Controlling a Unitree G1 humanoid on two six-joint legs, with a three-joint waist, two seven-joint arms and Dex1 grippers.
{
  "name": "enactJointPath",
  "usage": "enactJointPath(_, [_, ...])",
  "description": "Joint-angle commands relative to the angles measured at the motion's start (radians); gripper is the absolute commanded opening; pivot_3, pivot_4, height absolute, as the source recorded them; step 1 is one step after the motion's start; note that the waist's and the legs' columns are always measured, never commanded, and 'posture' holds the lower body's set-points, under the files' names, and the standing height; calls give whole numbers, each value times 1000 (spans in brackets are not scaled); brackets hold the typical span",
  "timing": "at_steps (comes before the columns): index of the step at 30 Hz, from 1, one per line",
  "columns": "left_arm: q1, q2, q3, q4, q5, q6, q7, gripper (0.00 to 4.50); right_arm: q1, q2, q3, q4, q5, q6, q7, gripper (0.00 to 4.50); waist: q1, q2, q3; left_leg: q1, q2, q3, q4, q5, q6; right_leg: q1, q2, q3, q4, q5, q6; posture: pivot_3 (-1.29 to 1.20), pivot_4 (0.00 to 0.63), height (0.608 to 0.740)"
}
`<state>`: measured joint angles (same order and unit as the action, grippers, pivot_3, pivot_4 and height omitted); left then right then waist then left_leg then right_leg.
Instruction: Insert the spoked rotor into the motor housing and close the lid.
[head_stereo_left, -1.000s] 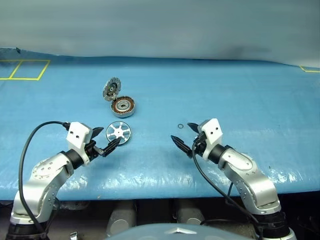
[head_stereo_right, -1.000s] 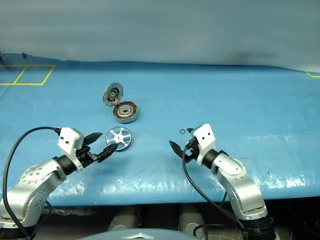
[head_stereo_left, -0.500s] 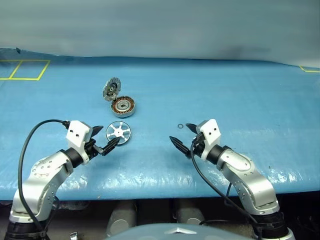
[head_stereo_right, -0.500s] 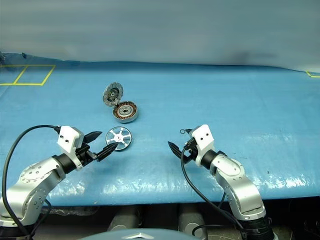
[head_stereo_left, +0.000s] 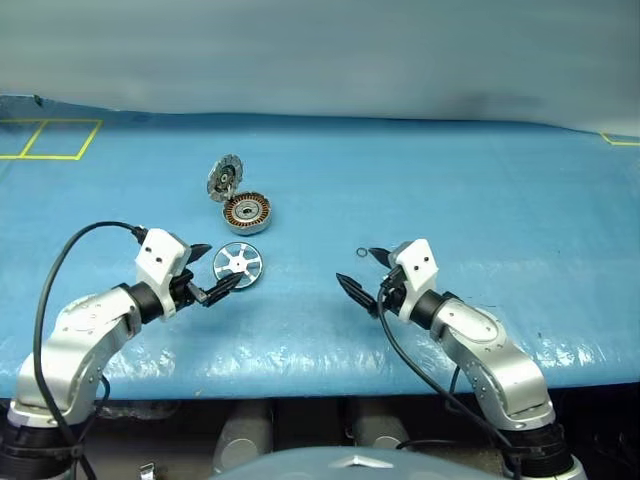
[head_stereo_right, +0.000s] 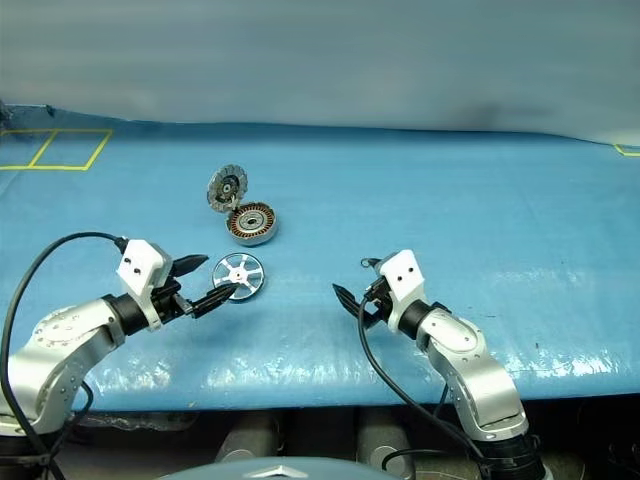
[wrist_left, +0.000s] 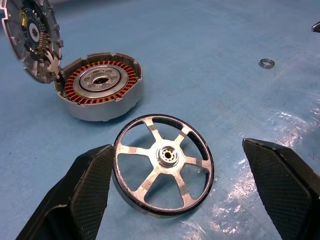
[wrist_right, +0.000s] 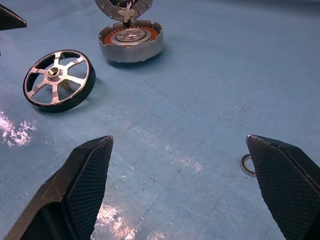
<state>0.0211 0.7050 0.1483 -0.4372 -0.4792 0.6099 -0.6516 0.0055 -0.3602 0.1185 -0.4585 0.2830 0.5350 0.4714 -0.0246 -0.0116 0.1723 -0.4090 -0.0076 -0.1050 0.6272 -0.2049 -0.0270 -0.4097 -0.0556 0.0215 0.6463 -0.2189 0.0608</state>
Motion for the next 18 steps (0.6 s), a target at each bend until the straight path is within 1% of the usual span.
enactJointPath(1, [-89,73,-1,33,-12,18,-85,4449,-3,8,-2,-31,0,-25,-6,4500,-1,0,0,0,0,0,0,0,0,0,0,0,0,0,0,0,150,740])
enactJointPath(4, [-175,127,-32,90,-6,21,-164,4449,0,13,1,-29,-2,-28,-9,4500,-2,0,0,0,0,0,0,0,0,0,1,0,1,0,0,0,150,740])
enactJointPath(6, [-264,168,-86,154,22,16,-229,4449,-1,19,6,-26,-4,-31,-12,4500,-3,0,0,0,0,0,0,0,0,0,0,0,0,0,0,0,150,740])
enactJointPath(8, [-373,197,-154,237,59,0,-302,4449,-3,24,13,-20,-6,-36,-15,4500,-4,0,0,0,0,0,0,0,0,0,1,0,0,0,0,0,150,740])
enactJointPath(11, [-567,215,-281,401,151,-43,-423,4449,-4,33,21,-13,-16,-49,-23,4500,-1,0,0,0,0,0,0,0,0,0,2,0,1,1,1,0,150,740])
enactJointPath(14, [-726,205,-389,543,240,-95,-537,4449,9,43,20,-17,-19,-60,-33,4500,-5,0,0,-1,0,0,1,1,0,0,2,1,1,1,2,0,150,740])
enactJointPath(18, [-903,151,-492,740,347,-201,-648,4449,34,60,24,-24,-27,-79,-46,4500,-11,0,0,-2,0,-1,0,1,1,-1,2,1,1,4,7,0,150,740])
